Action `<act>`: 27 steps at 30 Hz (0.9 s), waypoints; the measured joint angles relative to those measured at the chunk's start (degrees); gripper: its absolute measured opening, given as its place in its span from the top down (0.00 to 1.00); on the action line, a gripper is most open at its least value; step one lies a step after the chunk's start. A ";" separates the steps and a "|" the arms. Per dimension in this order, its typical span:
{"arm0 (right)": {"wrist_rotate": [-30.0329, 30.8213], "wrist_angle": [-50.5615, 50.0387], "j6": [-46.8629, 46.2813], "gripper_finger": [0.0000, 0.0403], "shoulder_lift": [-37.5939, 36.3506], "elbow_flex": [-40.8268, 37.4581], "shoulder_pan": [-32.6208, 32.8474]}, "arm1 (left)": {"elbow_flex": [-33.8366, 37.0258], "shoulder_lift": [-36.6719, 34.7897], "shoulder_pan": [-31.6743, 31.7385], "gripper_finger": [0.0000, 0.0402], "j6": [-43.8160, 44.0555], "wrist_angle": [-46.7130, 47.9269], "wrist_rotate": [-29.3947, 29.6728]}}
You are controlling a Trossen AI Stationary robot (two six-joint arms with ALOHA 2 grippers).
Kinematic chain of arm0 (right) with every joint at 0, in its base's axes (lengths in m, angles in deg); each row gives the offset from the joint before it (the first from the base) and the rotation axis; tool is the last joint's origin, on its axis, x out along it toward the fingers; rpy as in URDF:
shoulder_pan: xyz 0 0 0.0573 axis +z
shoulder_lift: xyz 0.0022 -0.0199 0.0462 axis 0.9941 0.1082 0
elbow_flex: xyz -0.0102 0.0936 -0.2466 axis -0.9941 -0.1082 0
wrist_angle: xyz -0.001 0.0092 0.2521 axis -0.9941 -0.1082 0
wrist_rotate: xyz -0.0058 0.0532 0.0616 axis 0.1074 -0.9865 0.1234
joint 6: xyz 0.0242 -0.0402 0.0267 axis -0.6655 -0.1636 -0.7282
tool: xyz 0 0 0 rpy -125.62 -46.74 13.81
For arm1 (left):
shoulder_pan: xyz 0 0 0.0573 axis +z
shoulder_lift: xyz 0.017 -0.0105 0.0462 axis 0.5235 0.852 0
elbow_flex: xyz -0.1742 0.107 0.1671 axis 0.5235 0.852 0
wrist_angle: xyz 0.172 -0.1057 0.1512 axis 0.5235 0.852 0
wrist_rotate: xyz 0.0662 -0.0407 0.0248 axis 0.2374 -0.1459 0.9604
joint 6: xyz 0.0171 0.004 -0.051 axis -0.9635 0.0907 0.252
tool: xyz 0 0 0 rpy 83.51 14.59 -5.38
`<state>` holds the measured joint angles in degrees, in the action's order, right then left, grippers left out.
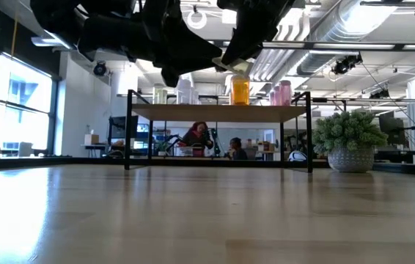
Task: Pick and place medicine bottles onto shelf by color
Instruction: Put the yellow pill bottle aligned with the other yellow pill bottle on the shelf
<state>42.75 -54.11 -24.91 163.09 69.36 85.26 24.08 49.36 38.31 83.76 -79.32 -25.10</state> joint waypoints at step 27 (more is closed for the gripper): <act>-0.43 -3.51 -0.31 0.56 0.04 2.92 0.07 | -0.02 0.00 -0.02 0.77 -1.55 1.01 0.04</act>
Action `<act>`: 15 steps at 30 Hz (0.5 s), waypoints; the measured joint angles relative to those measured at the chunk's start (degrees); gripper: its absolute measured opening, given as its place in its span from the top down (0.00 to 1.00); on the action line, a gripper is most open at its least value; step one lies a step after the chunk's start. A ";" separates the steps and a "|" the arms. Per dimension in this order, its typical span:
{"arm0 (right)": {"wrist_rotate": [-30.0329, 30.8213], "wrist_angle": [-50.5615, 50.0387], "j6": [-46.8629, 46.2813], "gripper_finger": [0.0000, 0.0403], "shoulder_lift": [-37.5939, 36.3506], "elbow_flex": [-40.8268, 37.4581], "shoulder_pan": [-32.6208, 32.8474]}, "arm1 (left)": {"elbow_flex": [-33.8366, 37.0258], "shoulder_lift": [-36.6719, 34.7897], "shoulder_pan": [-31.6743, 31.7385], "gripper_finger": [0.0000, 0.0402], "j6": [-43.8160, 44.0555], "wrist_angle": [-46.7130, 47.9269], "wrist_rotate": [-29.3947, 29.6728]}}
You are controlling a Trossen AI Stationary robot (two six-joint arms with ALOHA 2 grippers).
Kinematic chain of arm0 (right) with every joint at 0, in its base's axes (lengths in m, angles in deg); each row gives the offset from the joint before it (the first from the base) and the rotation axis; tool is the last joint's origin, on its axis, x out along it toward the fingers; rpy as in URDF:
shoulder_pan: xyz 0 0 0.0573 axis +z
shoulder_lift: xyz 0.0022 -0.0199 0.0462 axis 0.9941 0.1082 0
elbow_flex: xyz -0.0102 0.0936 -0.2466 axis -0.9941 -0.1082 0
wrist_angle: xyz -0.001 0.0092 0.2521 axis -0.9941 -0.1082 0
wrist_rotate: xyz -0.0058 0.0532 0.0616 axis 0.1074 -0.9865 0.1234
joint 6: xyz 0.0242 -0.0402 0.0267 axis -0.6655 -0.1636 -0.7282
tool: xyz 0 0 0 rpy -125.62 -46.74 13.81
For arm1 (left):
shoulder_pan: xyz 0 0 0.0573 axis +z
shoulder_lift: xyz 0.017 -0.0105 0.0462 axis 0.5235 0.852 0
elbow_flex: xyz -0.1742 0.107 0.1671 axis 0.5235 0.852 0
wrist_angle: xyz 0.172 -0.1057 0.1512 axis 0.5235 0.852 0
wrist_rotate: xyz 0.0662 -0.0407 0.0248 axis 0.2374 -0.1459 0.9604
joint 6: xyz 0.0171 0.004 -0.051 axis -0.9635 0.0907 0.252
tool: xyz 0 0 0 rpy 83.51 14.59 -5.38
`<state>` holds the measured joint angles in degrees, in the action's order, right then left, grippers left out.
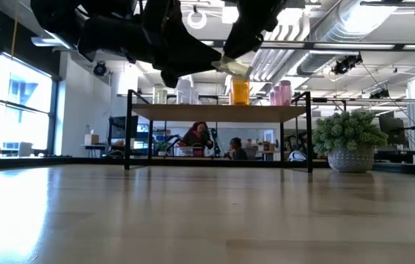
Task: Pick and place medicine bottles onto shelf by color
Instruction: Put the yellow pill bottle aligned with the other yellow pill bottle on the shelf
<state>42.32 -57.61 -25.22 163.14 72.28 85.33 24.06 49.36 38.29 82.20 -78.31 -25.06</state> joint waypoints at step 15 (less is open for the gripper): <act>0.29 -13.61 -1.96 0.52 -0.04 14.51 -0.71 | 0.00 0.00 -0.65 0.78 -19.38 0.30 7.77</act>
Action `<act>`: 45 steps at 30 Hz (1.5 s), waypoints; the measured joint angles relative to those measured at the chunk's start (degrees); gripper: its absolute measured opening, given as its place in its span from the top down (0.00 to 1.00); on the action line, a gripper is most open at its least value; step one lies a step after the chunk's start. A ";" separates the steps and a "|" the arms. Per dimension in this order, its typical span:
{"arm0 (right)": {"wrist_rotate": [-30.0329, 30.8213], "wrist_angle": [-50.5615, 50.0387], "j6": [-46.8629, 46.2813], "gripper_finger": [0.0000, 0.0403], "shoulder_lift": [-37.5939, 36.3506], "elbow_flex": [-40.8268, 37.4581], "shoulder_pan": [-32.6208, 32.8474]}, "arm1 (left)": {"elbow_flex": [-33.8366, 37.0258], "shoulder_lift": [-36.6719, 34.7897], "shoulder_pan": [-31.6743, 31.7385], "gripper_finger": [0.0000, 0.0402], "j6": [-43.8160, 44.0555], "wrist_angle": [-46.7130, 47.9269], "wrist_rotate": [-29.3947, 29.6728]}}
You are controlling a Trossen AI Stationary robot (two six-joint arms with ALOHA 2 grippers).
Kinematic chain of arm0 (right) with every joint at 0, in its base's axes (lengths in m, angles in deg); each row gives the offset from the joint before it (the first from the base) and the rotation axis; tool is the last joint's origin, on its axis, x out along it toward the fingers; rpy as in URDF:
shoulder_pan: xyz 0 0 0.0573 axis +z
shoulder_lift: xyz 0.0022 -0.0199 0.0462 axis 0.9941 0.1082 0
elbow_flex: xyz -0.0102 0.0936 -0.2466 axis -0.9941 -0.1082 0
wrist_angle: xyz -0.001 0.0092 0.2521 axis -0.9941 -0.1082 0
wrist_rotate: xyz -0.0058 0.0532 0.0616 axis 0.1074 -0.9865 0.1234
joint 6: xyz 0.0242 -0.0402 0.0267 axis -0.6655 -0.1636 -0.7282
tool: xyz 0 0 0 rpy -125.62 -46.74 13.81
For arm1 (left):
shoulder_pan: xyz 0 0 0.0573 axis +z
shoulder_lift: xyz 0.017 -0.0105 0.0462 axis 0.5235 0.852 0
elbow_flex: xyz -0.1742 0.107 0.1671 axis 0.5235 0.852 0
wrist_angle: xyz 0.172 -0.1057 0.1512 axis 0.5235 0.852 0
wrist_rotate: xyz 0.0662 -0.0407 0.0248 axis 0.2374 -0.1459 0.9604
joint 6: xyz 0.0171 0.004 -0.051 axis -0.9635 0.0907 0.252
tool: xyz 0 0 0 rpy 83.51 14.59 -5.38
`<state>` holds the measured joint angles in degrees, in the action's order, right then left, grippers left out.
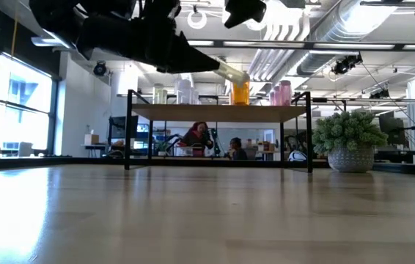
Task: Pick and place medicine bottles onto shelf by color
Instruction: Put the yellow pill bottle aligned with the other yellow pill bottle on the shelf
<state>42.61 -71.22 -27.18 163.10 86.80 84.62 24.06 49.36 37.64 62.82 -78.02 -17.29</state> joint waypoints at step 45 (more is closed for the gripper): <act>3.96 11.22 -69.48 0.52 0.04 -0.39 -1.23 | -0.02 -0.02 -14.98 0.78 -63.24 -19.21 46.79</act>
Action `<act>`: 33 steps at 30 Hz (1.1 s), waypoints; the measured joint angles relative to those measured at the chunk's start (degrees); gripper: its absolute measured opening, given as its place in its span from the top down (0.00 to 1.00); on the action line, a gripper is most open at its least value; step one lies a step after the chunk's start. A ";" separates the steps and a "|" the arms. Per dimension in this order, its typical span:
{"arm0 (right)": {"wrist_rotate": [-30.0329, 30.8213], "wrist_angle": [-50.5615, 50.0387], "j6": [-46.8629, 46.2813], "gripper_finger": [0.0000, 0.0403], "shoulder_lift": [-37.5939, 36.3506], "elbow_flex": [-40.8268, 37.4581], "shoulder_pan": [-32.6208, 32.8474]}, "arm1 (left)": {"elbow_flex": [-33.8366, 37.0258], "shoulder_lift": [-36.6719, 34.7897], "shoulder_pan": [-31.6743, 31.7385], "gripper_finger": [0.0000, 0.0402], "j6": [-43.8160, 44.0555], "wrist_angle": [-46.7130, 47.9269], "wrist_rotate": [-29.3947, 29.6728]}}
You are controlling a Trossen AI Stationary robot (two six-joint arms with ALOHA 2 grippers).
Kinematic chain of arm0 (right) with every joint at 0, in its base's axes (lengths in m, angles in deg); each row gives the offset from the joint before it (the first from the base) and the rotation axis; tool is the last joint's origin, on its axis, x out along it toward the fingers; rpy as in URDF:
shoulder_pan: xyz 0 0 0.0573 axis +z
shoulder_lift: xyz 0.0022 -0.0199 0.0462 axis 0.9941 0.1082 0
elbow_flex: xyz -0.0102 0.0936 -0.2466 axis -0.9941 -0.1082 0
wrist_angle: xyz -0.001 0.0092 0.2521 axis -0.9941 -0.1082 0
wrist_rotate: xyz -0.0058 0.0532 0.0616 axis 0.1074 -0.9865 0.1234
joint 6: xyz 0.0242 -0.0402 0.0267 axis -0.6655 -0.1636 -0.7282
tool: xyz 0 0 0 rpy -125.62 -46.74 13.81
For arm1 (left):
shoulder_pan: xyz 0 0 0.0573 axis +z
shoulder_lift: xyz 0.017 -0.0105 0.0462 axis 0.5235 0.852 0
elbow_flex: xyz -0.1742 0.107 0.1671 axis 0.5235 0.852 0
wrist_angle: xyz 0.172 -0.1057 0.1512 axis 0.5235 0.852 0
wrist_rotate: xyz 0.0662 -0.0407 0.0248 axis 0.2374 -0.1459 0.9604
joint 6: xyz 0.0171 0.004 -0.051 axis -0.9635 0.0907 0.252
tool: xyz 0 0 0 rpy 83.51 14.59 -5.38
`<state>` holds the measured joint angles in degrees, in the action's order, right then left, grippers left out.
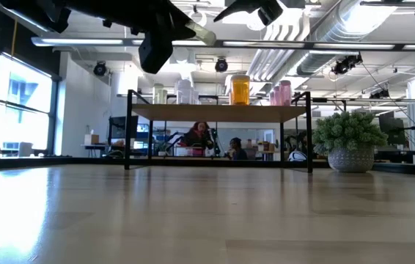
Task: Pick and place medicine bottles onto shelf by color
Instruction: Put the yellow pill bottle aligned with the other yellow pill bottle on the shelf
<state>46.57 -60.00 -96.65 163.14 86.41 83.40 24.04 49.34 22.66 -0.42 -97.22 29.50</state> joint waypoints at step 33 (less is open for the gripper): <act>3.73 4.87 -8.12 0.52 4.52 0.07 -1.72 | -0.26 0.07 -0.13 0.78 -4.91 -2.19 -0.12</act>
<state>50.29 -55.13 -104.78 167.66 86.48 81.68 23.78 49.41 22.53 -5.32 -99.42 29.38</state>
